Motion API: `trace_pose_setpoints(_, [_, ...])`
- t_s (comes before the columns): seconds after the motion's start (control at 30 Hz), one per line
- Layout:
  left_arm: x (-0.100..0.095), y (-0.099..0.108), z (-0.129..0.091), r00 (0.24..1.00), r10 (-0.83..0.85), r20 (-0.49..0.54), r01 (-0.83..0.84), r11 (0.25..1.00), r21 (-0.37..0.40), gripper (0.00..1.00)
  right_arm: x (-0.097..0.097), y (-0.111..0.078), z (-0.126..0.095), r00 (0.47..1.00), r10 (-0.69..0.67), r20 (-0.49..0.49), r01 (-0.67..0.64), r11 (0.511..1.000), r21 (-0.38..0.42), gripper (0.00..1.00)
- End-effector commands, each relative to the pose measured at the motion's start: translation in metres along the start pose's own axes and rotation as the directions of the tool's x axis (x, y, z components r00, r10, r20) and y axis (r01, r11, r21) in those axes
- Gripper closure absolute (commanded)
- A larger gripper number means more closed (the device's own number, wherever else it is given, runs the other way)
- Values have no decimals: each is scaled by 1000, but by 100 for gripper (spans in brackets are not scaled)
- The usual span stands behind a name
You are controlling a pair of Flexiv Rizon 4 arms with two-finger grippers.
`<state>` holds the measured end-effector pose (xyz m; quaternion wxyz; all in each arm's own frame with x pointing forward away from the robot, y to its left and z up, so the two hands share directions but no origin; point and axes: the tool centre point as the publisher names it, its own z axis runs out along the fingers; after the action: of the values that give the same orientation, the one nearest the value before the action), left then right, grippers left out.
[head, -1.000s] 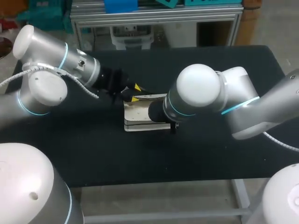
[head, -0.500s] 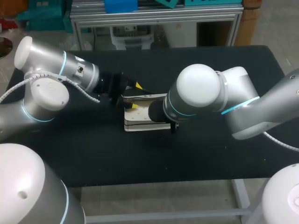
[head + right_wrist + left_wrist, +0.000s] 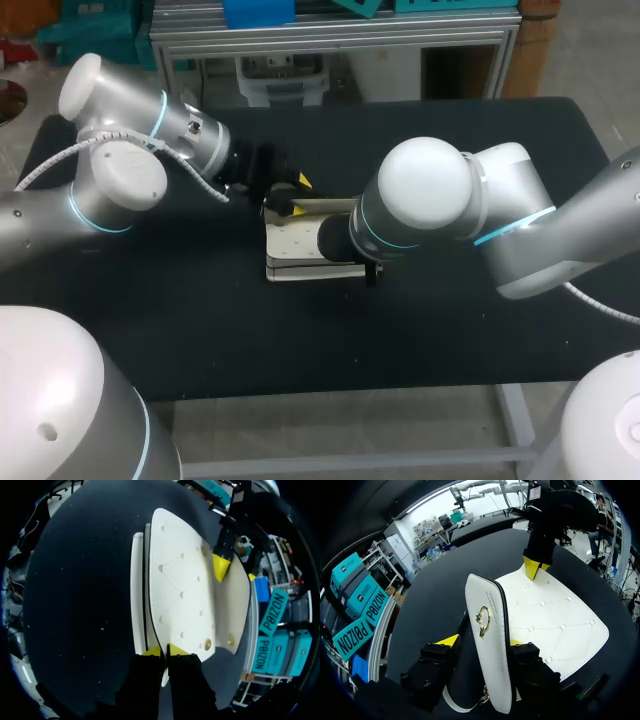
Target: Pick up the bag, open it, inspect its contents, close it, and place it on the opposite side
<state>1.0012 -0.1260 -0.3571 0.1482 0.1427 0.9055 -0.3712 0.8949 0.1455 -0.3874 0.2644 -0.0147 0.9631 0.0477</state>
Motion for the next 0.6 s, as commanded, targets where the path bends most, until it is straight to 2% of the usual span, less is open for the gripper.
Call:
trace_pose_setpoints(0.03, [-7, 6, 4, 1000, -8, -17, 8, 1000, 10, 56, 3, -1, 3, 1000, 2, 7, -2, 1000, -3, 100])
trace_pose_setpoints(0.2, [-8, 6, 3, 999, -14, -29, 15, 1000, 12, 68, 3, -1, 3, 1000, 2, 7, -2, 1000, -3, 100])
trace_pose_setpoints(0.3, [-7, 3, 3, 999, -12, -38, 12, 1000, 8, 70, 3, -1, 3, 1000, 2, 7, -2, 1000, -3, 100])
trace_pose_setpoints(0.33, [-7, 3, 3, 999, -11, -43, 11, 1000, 4, 88, 3, -1, 3, 1000, 2, 7, -2, 1000, -3, 100])
trace_pose_setpoints(0.37, [-7, 3, 4, 999, -12, -45, 12, 1000, 2, 100, 3, -1, 3, 1000, 2, 7, -2, 1000, -3, 100])
trace_pose_setpoints(0.6, [-7, 2, 3, 997, -35, -67, 35, 999, -8, 100, 3, -1, 3, 1000, 2, 7, -2, 1000, -3, 100])
